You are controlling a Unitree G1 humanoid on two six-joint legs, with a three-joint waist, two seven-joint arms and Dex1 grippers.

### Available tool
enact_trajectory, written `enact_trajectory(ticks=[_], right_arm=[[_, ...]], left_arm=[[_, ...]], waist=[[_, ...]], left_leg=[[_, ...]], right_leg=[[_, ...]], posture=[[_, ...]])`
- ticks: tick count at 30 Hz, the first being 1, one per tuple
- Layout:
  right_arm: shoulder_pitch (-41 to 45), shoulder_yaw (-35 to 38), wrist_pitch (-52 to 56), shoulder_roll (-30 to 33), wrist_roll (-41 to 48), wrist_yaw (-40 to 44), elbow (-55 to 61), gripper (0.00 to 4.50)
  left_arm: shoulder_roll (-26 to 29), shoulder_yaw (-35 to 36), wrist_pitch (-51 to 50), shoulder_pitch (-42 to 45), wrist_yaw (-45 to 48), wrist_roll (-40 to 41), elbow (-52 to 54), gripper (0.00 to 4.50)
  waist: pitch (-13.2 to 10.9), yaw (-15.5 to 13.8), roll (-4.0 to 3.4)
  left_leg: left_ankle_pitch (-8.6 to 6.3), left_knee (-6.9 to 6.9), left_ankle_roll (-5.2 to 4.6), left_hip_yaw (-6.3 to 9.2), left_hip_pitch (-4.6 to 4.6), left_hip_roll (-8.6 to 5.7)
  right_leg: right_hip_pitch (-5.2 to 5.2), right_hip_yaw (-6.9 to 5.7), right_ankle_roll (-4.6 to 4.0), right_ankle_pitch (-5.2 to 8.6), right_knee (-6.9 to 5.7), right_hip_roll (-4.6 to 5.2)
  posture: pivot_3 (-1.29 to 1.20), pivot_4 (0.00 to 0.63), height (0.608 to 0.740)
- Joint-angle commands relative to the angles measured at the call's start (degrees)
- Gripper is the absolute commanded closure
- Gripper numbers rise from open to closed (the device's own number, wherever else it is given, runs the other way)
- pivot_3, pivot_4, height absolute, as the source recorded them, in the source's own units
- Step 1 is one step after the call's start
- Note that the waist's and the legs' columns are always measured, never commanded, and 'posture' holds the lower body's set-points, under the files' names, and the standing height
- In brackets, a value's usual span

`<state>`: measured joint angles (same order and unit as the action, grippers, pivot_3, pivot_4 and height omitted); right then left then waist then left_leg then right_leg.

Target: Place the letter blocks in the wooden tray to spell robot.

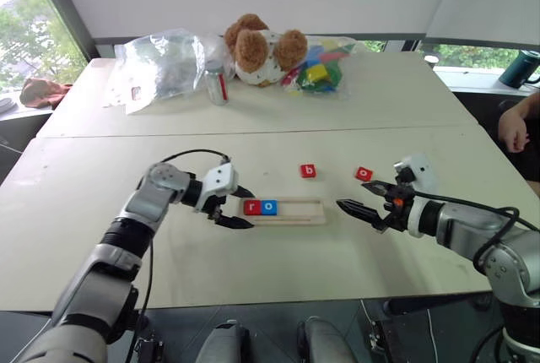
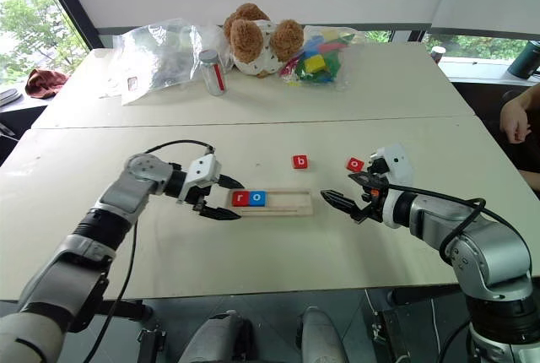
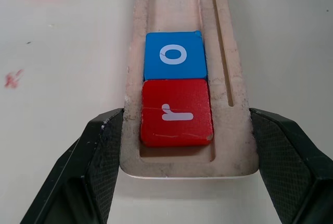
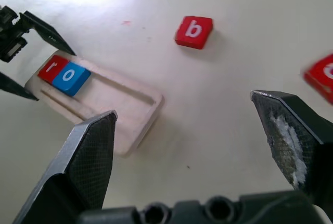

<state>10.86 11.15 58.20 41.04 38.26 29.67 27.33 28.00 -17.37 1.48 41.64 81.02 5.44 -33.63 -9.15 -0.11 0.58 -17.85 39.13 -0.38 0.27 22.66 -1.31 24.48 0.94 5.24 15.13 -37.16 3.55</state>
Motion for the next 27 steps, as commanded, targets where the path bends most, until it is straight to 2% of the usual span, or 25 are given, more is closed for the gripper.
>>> enact_trajectory(ticks=[1,2,4,5,11,14,18,21,27], right_arm=[[-1.1,0.4,-0.4,-0.1,-0.1,-1.1,4.2,0.00],[-1.4,0.1,-0.4,-0.2,-0.2,-1.2,4.5,0.00],[-1.5,-0.6,-0.7,-0.3,-0.4,-1.6,4.6,0.00],[-1.3,-1.1,-0.9,-0.5,-0.7,-1.9,4.4,0.00],[2.9,-6.2,-3.6,-1.8,-6.8,-5.1,0.5,0.00],[7.1,-9.2,-4.3,-5.5,-10.0,-8.7,-2.6,0.00],[13.9,-12.9,-2.3,-13.1,-15.3,-16.6,-7.1,0.00],[18.0,-13.7,4.4,-18.2,-19.0,-23.7,-10.6,0.00],[21.6,-15.1,7.6,-27.5,-21.4,-27.8,-14.3,0.00]], left_arm=[[-0.8,-0.2,3.2,1.7,0.6,-1.2,-3.5,1.41],[-1.2,-0.1,3.8,1.9,0.6,-1.4,-4.4,1.41],[-1.8,0.0,4.9,2.1,0.3,-1.8,-6.0,0.36],[-2.0,0.2,5.6,2.2,0.0,-2.0,-6.6,0.03],[-0.9,2.4,4.2,0.7,0.1,-0.2,-3.6,0.03],[2.0,5.1,2.0,0.6,0.1,1.5,-0.1,0.03],[9.3,9.7,-7.4,-2.8,1.7,6.4,12.0,0.03],[14.0,11.5,-9.2,-7.6,0.2,6.3,20.4,0.03],[19.5,18.1,-22.7,-16.9,-4.7,13.5,39.1,0.03]], waist=[[0.0,0.0,0.02],[0.0,-0.1,0.01],[0.0,-0.1,0.01],[0.0,-0.2,0.01],[0.0,-0.2,0.01],[0.0,0.2,0.04],[0.0,1.3,0.04],[0.0,1.2,-0.02],[0.0,0.7,-0.03]], left_leg=[[0.00,0.00,0.00,0.00,0.00,0.00],[0.00,0.02,0.00,0.01,0.00,0.00],[0.00,0.07,-0.01,-0.02,-0.02,-0.02],[0.01,0.07,-0.01,-0.02,-0.06,-0.04],[0.01,0.09,-0.02,-0.01,-0.15,-0.04],[0.01,0.08,-0.01,0.00,-0.13,0.00],[0.03,0.00,0.03,0.01,-0.08,0.09],[0.03,-0.05,0.05,0.02,-0.09,0.11],[0.03,-0.01,0.06,0.09,0.13,0.06]], right_leg=[[0.00,0.00,0.00,0.00,0.00,-0.01],[-0.01,-0.01,0.00,0.00,0.00,-0.01],[-0.04,-0.02,0.01,0.00,-0.02,0.00],[-0.09,-0.02,0.01,0.00,-0.02,-0.01],[-0.17,-0.03,0.01,0.00,-0.04,-0.01],[-0.14,-0.03,0.01,0.00,-0.04,-0.03],[0.04,0.06,0.01,0.00,-0.16,-0.09],[0.08,0.06,0.00,0.00,-0.16,-0.05],[0.14,0.04,0.00,0.00,-0.08,0.04]], posture=[[0.00,0.150,0.740],[0.00,0.150,0.740],[0.00,0.150,0.740],[0.00,0.150,0.740],[0.00,0.150,0.740],[0.00,0.150,0.740],[0.00,0.150,0.740],[0.00,0.150,0.740],[0.00,0.150,0.740]])
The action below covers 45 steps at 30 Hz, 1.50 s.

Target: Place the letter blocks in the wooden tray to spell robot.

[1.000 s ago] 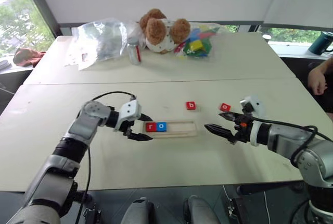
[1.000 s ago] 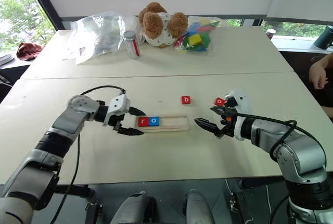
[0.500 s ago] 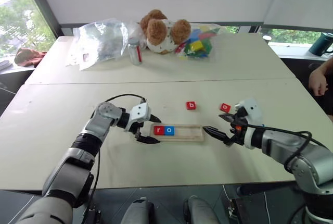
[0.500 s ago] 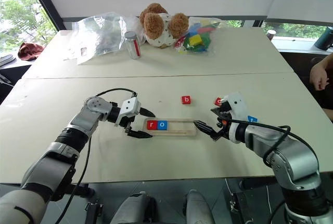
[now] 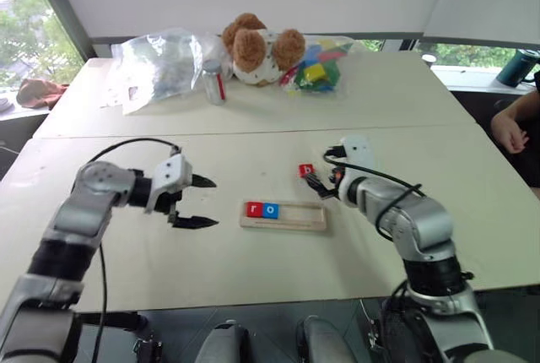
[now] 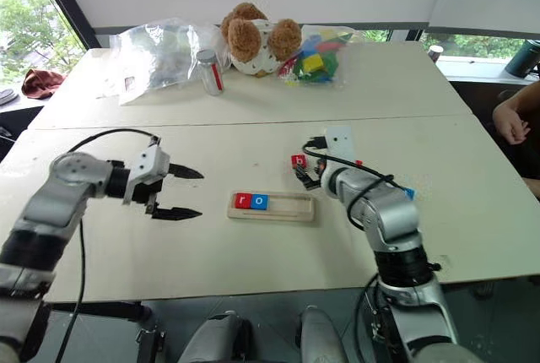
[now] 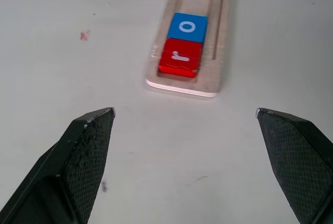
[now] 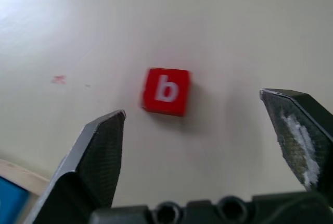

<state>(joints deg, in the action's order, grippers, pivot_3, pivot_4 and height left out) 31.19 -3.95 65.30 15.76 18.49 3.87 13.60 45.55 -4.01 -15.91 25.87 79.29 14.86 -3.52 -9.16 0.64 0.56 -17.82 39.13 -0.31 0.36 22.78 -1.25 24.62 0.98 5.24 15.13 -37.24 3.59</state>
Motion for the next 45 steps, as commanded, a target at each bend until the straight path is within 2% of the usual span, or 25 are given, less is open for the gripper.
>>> enact_trajectory(ticks=[1,6,13,16,21,25,30,33,37,40,45], right_arm=[[1.4,0.6,0.6,-3.7,-1.7,-2.5,-1.4,0.00],[2.7,1.3,0.7,-7.8,-2.7,-3.6,-5.0,0.00],[4.9,0.1,-4.7,-10.5,-6.7,-4.7,-13.9,0.00],[5.9,-0.8,-7.7,-11.4,-8.7,-4.6,-17.5,0.83],[5.8,-2.0,-10.3,-11.5,-11.2,-4.0,-18.8,3.35],[5.4,-5.7,-11.4,-7.6,-14.4,-1.8,-14.4,3.37],[-1.8,-0.9,-1.1,-1.5,-14.6,-1.5,5.3,3.37],[-5.9,8.4,12.1,-5.0,-13.9,-3.4,17.6,3.37],[-10.4,14.1,23.9,-10.5,-16.5,-6.0,28.7,3.37],[-14.2,15.3,26.9,-14.0,-17.5,-7.0,31.8,3.37],[-17.2,15.6,23.7,-18.1,-18.8,-8.1,29.3,3.37]], left_arm=[[2.4,5.8,-7.1,-2.3,-4.4,4.9,11.3,0.03],[3.0,8.9,-11.6,-6.5,-9.7,6.8,17.3,0.03],[2.8,8.4,-12.2,-8.3,-13.3,7.2,19.2,0.03],[2.8,7.7,-11.9,-8.3,-14.1,7.1,19.2,0.00],[2.9,7.1,-11.9,-7.8,-14.7,7.3,19.4,0.00],[2.3,5.5,-11.8,-6.7,-14.6,7.4,19.5,0.00],[0.3,1.5,-10.8,-4.0,-12.9,7.6,18.4,0.00],[-1.2,-1.0,-10.1,-1.5,-11.1,7.4,16.4,0.00],[-0.6,-3.9,-7.8,0.5,-7.3,5.9,13.4,0.00],[-0.9,-5.4,-6.2,2.4,-5.1,5.3,10.8,0.00],[-2.4,-7.6,-3.6,4.9,-3.6,3.3,7.2,0.00]], waist=[[0.0,-0.2,0.00],[0.0,0.4,-0.01],[0.0,0.5,-0.01],[0.0,0.6,-0.01],[0.0,0.9,-0.01],[0.0,1.6,-0.02],[0.0,0.8,-0.05],[0.0,0.1,-0.05],[0.0,0.3,-0.05],[0.0,0.3,-0.06],[0.0,0.3,-0.06]], left_leg=[[0.00,0.02,0.00,0.01,0.03,-0.01],[0.00,0.02,0.01,0.01,0.00,-0.07],[0.03,-0.04,0.06,0.00,-0.16,-0.06],[0.03,-0.04,0.06,-0.03,-0.29,-0.07],[0.03,-0.08,0.06,-0.04,-0.30,-0.05],[0.04,-0.11,0.07,-0.03,-0.30,-0.04],[0.02,-0.12,0.05,0.01,-0.17,-0.06],[0.01,-0.13,0.03,0.01,-0.04,-0.06],[0.02,-0.10,0.04,-0.04,-0.06,-0.06],[0.02,-0.10,0.04,-0.05,-0.11,-0.06],[0.03,-0.07,0.04,-0.09,-0.19,-0.08]], right_leg=[[0.00,0.00,0.00,0.00,0.02,0.01],[0.00,0.01,0.00,0.00,0.02,0.04],[-0.09,0.00,0.00,0.00,-0.02,-0.01],[-0.20,0.02,0.00,0.00,-0.02,-0.01],[-0.16,0.02,0.00,0.00,-0.04,-0.02],[-0.16,0.02,-0.01,0.00,-0.05,-0.02],[-0.08,0.00,0.00,0.00,-0.01,0.00],[0.01,-0.01,0.00,0.00,0.03,0.00],[0.02,0.03,0.00,0.00,0.01,-0.03],[0.00,0.02,-0.01,0.00,-0.04,-0.06],[-0.08,-0.03,-0.01,0.00,-0.05,-0.17]], posture=[[0.00,0.150,0.740],[0.00,0.150,0.740],[0.00,0.150,0.740],[0.00,0.150,0.740],[0.00,0.150,0.740],[0.00,0.150,0.740],[0.00,0.150,0.740],[0.00,0.150,0.740],[0.00,0.150,0.740],[0.00,0.150,0.740],[0.00,0.150,0.740]])
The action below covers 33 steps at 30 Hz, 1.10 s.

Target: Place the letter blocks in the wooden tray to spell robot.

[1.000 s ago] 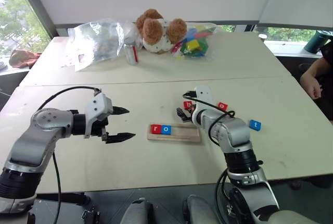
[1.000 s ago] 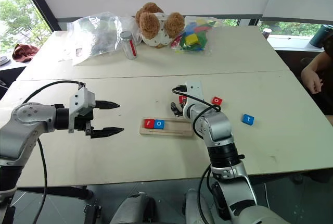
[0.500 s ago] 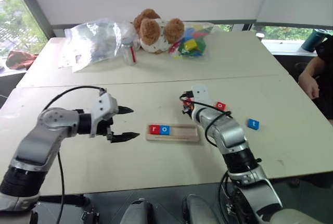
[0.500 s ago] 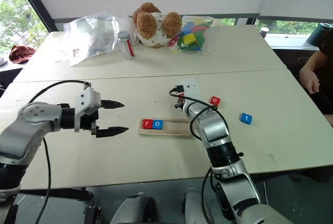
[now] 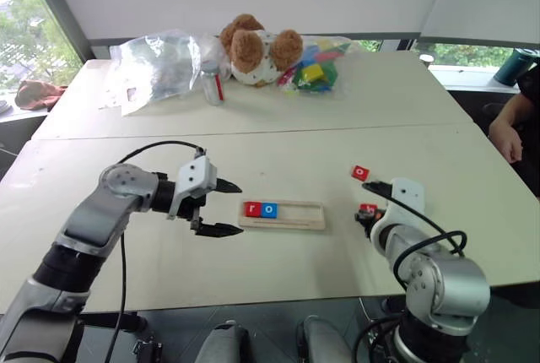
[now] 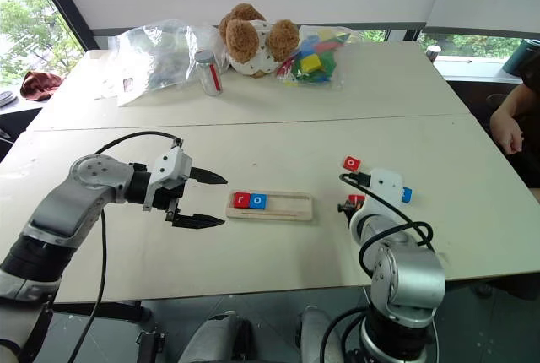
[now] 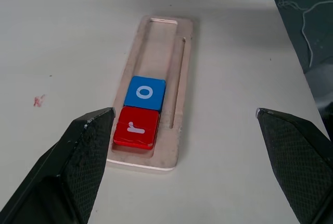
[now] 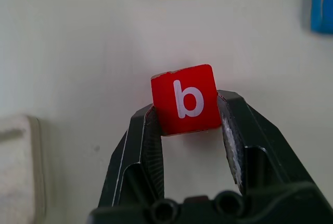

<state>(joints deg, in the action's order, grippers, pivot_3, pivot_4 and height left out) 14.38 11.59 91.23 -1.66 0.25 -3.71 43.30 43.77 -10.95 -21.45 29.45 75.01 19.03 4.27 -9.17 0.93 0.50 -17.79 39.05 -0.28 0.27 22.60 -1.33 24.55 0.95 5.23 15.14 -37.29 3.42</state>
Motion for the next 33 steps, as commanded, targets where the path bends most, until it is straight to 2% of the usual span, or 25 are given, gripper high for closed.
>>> enact_trajectory(ticks=[1,2,3,5,7,12,13,16,18,20,22,24,30,33], right_arm=[[-0.6,-0.2,-3.3,-0.5,-0.8,-0.7,-1.2,2.87],[-0.7,-0.5,-4.1,-0.5,-0.8,-0.7,-1.7,2.34],[-0.7,-0.6,-4.5,-0.4,-0.7,-0.6,-2.0,2.01],[-0.6,-1.1,-3.8,-0.1,-0.5,-0.4,-2.0,0.90],[-0.1,-1.7,-2.1,1.2,-0.3,0.2,-1.0,0.02],[6.8,-3.3,1.0,11.5,1.8,4.8,2.2,0.02],[8.6,-5.7,-0.2,15.9,3.0,6.9,1.4,0.02],[14.3,-10.0,-4.7,23.9,8.4,15.8,-4.2,0.02],[14.7,-13.2,-13.6,31.2,11.7,25.4,-7.8,0.02],[10.8,-14.7,-30.0,39.9,13.4,38.3,-9.9,0.02],[6.0,-11.9,-42.0,44.5,16.9,49.0,-11.7,0.02],[2.1,-8.7,-53.0,48.4,18.7,58.0,-18.3,0.02],[0.6,-8.9,-75.8,55.4,15.1,70.9,-40.3,0.02],[1.6,-10.2,-81.9,56.5,13.6,74.4,-47.7,0.02]], left_arm=[[-0.9,-0.8,2.1,1.5,0.7,-1.0,-0.8,0.00],[-1.1,-0.9,2.2,1.6,0.7,-1.1,-0.9,0.00],[-1.3,-0.9,2.2,1.6,0.7,-1.3,-0.9,0.00],[-1.5,-0.9,2.1,1.4,0.5,-1.3,-0.6,0.00],[-1.5,-0.6,1.9,1.2,0.5,-1.1,-0.3,0.00],[0.0,1.4,0.7,0.8,0.9,0.1,-0.5,0.00],[0.3,1.8,0.4,0.8,1.1,0.5,-0.6,0.00],[1.2,0.9,0.7,1.4,2.3,-0.2,-1.1,0.00],[1.2,0.4,1.1,1.4,2.5,-0.7,-0.9,0.00],[0.8,1.0,0.0,1.2,2.3,0.3,0.2,0.00],[1.1,1.4,-1.3,0.9,2.2,1.0,1.9,0.00],[1.7,1.9,-2.5,0.4,2.1,1.8,3.6,0.00],[2.8,2.8,-3.8,-0.6,1.2,2.2,5.4,0.00],[3.2,3.3,-4.3,-1.5,0.4,2.5,6.3,0.00]], waist=[[0.0,0.1,0.00],[0.0,0.1,0.00],[0.0,0.1,0.00],[0.0,0.1,0.00],[0.0,0.0,0.00],[0.0,0.0,-0.02],[0.0,0.0,-0.02],[0.0,0.3,-0.03],[0.0,0.3,-0.03],[-0.1,-0.3,0.00],[-0.1,-0.6,0.02],[-0.1,-0.4,0.05],[-0.1,-0.1,0.09],[-0.1,-0.2,0.09]], left_leg=[[0.00,0.01,0.00,0.00,-0.04,0.00],[0.00,0.01,0.00,-0.01,-0.09,-0.02],[0.00,0.01,0.00,-0.01,-0.09,-0.02],[0.00,0.00,0.00,0.00,-0.10,0.00],[0.00,0.00,0.00,0.01,-0.09,0.01],[0.00,0.05,-0.01,-0.01,-0.08,-0.04],[0.00,0.05,-0.01,-0.01,-0.08,-0.04],[0.00,0.00,-0.02,0.01,-0.11,0.01],[-0.01,-0.05,-0.03,0.03,-0.12,0.06],[-0.04,-0.09,-0.08,0.08,-0.10,0.09],[-0.09,-0.06,-0.17,0.18,0.03,0.04],[-0.16,0.01,-0.28,0.13,0.14,-0.02],[-0.20,0.16,-0.36,-0.16,-0.23,-0.09],[-0.19,0.14,-0.35,-0.08,-0.25,0.01]], right_leg=[[-0.05,0.00,0.00,0.00,0.01,0.00],[-0.09,0.01,0.00,0.00,0.02,0.01],[-0.09,0.01,0.00,0.00,0.02,0.00],[-0.09,0.00,0.00,0.00,0.01,-0.01],[-0.09,0.00,0.00,0.00,0.01,-0.02],[-0.10,0.02,0.00,0.00,0.02,0.04],[-0.10,0.02,0.00,0.00,0.02,0.04],[-0.09,-0.01,0.00,0.01,0.04,0.03],[-0.10,-0.02,0.00,0.01,0.06,-0.07],[-0.11,-0.06,0.01,0.02,0.11,-0.15],[-0.14,-0.11,0.08,0.07,0.22,-0.11],[-0.15,-0.09,0.14,0.09,0.27,-0.02],[-0.47,0.09,0.16,0.08,0.29,0.17],[-0.45,0.09,0.15,0.08,0.21,0.14]], posture=[[0.00,0.150,0.740],[0.00,0.150,0.740],[0.00,0.150,0.740],[0.00,0.150,0.740],[0.00,0.150,0.740],[0.00,0.150,0.740],[0.00,0.150,0.740],[0.00,0.150,0.740],[0.00,0.150,0.740],[0.00,0.150,0.740],[0.00,0.150,0.740],[0.00,0.150,0.740],[0.00,0.150,0.740],[0.00,0.150,0.740]])
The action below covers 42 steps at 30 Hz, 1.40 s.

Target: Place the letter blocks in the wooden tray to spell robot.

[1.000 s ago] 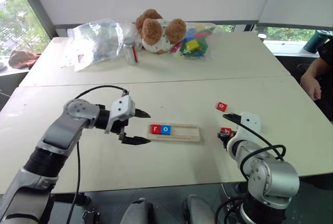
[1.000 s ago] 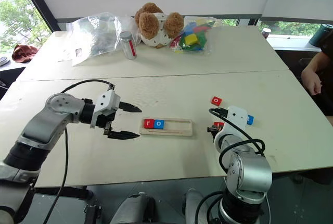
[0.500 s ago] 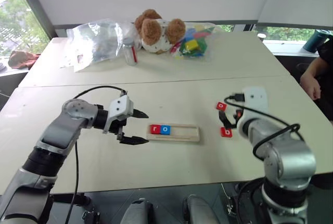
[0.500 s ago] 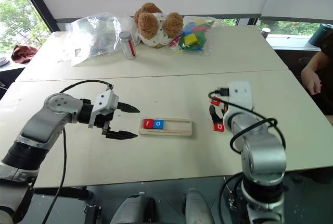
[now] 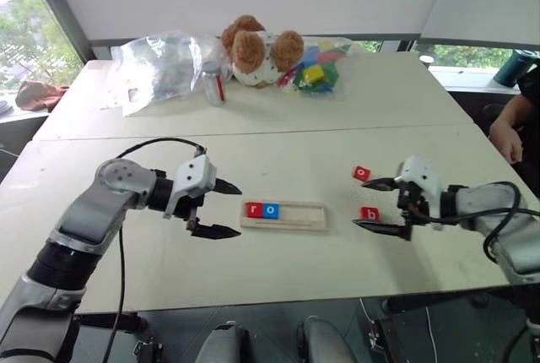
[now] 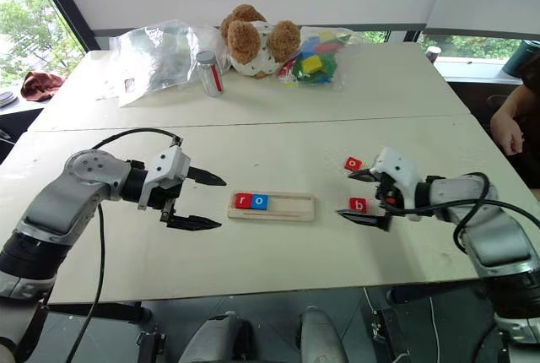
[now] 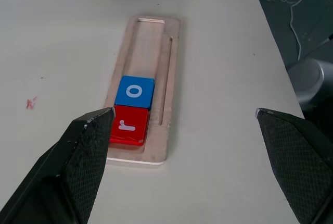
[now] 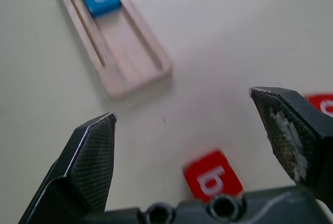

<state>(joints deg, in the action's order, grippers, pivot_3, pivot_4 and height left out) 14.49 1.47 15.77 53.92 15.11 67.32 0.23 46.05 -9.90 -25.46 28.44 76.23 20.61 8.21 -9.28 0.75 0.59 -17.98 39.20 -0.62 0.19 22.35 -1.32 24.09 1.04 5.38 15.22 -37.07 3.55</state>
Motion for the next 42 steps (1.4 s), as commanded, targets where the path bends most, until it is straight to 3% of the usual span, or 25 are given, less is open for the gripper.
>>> enact_trajectory(ticks=[1,14,17,22,23,31,34,42], right_arm=[[2.1,-0.7,-8.1,0.9,-1.8,4.3,-6.7,0.02],[7.3,-5.2,-18.4,-3.7,-5.8,7.3,-20.8,0.02],[7.5,-5.5,-20.2,-4.2,-6.2,7.8,-22.5,0.76],[8.0,-5.3,-21.5,-4.4,-6.6,7.9,-23.0,3.23],[8.2,-5.2,-20.9,-4.5,-6.5,7.7,-22.3,3.33],[16.3,-10.7,-0.1,-10.0,-6.0,4.1,-4.8,3.33],[20.2,-14.8,3.8,-13.6,-10.9,-0.7,-4.7,3.33],[24.2,-20.9,9.7,-18.8,-12.6,-1.4,-4.4,3.33]], left_arm=[[0.9,2.4,-0.6,-0.8,-1.2,1.1,2.9,0.00],[1.6,2.7,-1.9,-2.2,-3.6,1.6,4.8,0.00],[1.6,2.6,-1.9,-2.0,-3.6,1.5,4.5,0.00],[2.5,3.1,-1.6,-2.4,-3.4,1.2,3.6,0.00],[2.7,3.3,-1.5,-2.6,-3.5,1.2,3.4,0.00],[6.2,5.2,0.6,-4.9,-3.5,-0.2,-0.6,0.00],[7.0,5.3,1.4,-5.8,-3.2,-0.3,-0.7,0.00],[5.9,5.2,1.8,-6.5,-4.5,-1.0,-0.6,0.00]], waist=[[0.0,0.0,-0.01],[0.0,-0.2,-0.03],[0.0,-0.1,-0.03],[0.0,-0.1,-0.03],[0.0,-0.1,-0.03],[0.0,0.3,-0.09],[0.0,-0.1,-0.09],[0.0,-1.2,-0.09]], left_leg=[[0.00,-0.03,0.01,0.00,0.00,0.01],[0.06,-0.02,0.12,-0.01,0.04,0.01],[0.07,-0.02,0.13,-0.01,0.04,0.01],[0.09,-0.01,0.18,-0.02,0.04,0.01],[0.10,-0.01,0.18,-0.02,0.04,0.01],[0.12,-0.05,0.23,-0.02,0.04,0.05],[0.12,-0.07,0.25,0.04,0.06,0.05],[0.13,-0.04,0.26,0.06,0.26,-0.12]], right_leg=[[0.04,0.00,0.00,0.00,-0.04,-0.01],[0.12,0.05,-0.01,0.00,-0.07,0.05],[0.12,0.05,-0.01,0.00,-0.08,0.05],[0.11,0.07,-0.02,-0.01,-0.08,0.06],[0.11,0.07,-0.02,-0.01,-0.08,0.06],[0.29,0.12,-0.03,-0.01,-0.24,0.02],[0.31,0.06,-0.04,-0.01,-0.24,0.02],[0.35,0.00,-0.03,-0.01,-0.08,0.21]], posture=[[0.00,0.150,0.740],[0.00,0.150,0.740],[0.00,0.150,0.740],[0.00,0.150,0.740],[0.00,0.150,0.740],[0.00,0.150,0.740],[0.00,0.150,0.740],[0.00,0.150,0.740]])
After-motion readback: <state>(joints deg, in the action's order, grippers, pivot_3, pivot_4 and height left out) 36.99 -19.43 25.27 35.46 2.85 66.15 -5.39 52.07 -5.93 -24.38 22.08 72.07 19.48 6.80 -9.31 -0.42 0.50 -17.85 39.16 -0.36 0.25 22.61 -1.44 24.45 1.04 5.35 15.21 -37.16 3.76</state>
